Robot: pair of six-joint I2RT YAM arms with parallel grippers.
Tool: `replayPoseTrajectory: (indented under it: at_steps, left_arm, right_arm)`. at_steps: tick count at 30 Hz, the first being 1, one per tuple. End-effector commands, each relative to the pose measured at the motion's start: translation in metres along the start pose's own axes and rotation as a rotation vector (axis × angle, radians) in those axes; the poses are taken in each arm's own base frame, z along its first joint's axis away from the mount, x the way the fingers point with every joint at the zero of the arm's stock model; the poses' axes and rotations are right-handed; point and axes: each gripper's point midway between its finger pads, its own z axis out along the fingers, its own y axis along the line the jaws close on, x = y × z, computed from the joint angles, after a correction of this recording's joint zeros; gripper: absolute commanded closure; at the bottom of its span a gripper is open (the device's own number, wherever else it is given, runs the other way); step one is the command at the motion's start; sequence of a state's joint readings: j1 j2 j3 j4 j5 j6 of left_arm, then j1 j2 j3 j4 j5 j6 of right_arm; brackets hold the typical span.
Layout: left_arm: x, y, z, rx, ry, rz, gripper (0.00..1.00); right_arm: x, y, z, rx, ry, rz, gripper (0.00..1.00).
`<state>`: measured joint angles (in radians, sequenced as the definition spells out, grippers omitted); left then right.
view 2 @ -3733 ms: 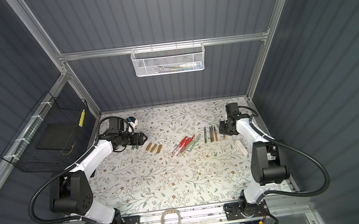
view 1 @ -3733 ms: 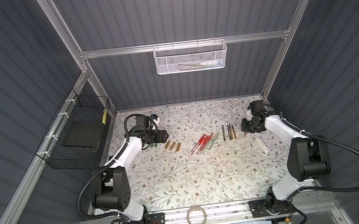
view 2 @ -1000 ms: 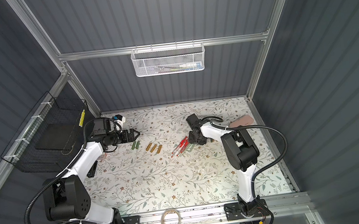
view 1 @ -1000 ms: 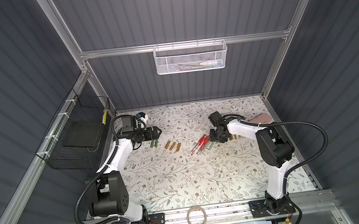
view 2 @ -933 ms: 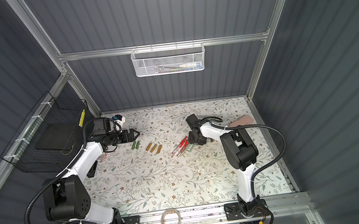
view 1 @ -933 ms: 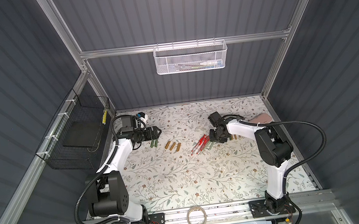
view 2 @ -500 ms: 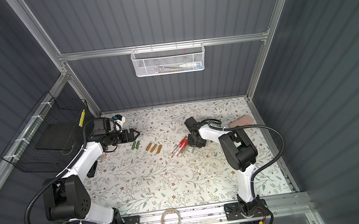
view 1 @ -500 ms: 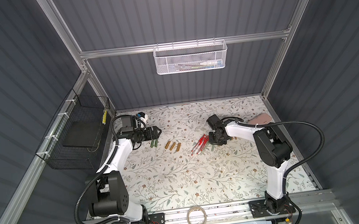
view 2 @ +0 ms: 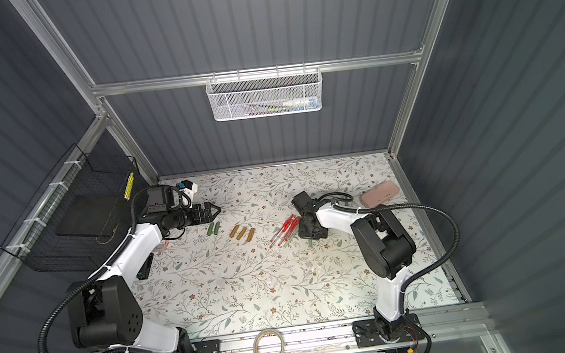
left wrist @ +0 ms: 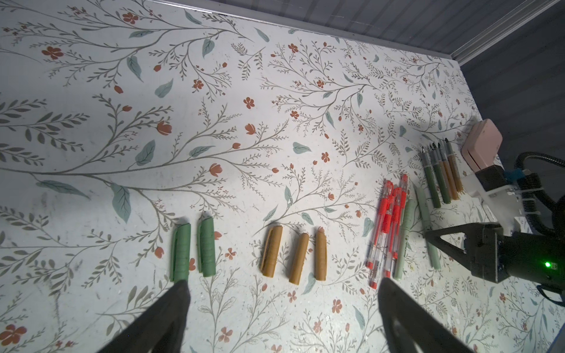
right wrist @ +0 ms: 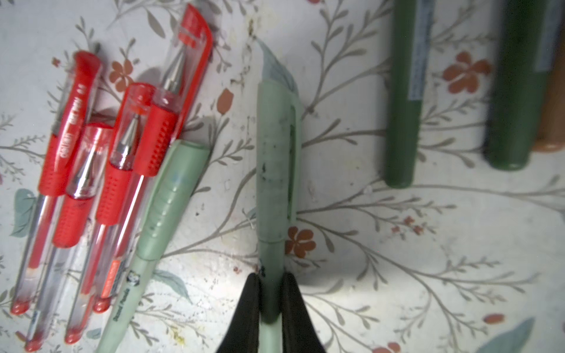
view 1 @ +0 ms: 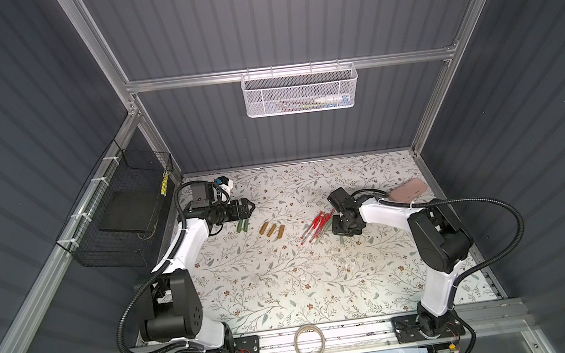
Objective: Remove pen caps from pens
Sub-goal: Pick up the pen from the center of the table, then open the pen cap on the pen.
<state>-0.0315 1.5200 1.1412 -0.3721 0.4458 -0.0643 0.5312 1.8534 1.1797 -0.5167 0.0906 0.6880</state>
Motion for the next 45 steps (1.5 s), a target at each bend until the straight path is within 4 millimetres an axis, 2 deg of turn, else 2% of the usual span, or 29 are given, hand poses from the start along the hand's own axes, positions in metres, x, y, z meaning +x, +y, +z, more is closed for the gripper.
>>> replayPoseTrajectory:
  at_steps: [1,7,11,15,18,23,26,30,37,45]
  left_arm:
    - [-0.005,-0.013,-0.004,0.075,-0.016,-0.005,0.03]
    - [-0.004,-0.043,-0.004,0.279,-0.019,-0.068,0.01]
    - [-0.004,-0.052,0.0,0.362,-0.031,-0.13,0.02]
    - [0.0,-0.061,0.005,0.425,-0.033,-0.191,0.05]
    - [0.008,-0.08,0.012,0.493,-0.008,-0.206,0.06]
    - [0.027,-0.114,0.025,0.551,0.062,-0.135,0.09]
    - [0.034,-0.127,0.031,0.569,0.094,-0.113,0.13]
    - [0.037,-0.13,0.037,0.573,0.105,-0.107,0.18]
    - [0.041,-0.127,0.043,0.559,0.111,-0.104,0.26]
    - [0.042,-0.122,0.048,0.52,0.111,-0.102,0.44]
  right_arm:
    - [-0.005,-0.006,-0.021,0.012,-0.054,-0.002,1.0]
    - [-0.014,0.014,-0.055,-0.073,-0.165,-0.076,1.0]
    - [-0.014,0.045,-0.074,-0.184,-0.232,-0.117,1.0]
    - [-0.014,0.086,-0.095,-0.321,-0.306,-0.156,1.0]
    - [-0.008,0.114,-0.103,-0.406,-0.308,-0.195,1.0]
    - [0.005,0.155,-0.113,-0.51,-0.312,-0.246,1.0]
    - [0.012,0.175,-0.116,-0.57,-0.296,-0.269,1.0]
    - [0.024,0.194,-0.118,-0.639,-0.288,-0.297,1.0]
    - [0.036,0.216,-0.116,-0.704,-0.255,-0.323,1.0]
    - [0.034,0.226,-0.122,-0.713,-0.259,-0.348,1.0]
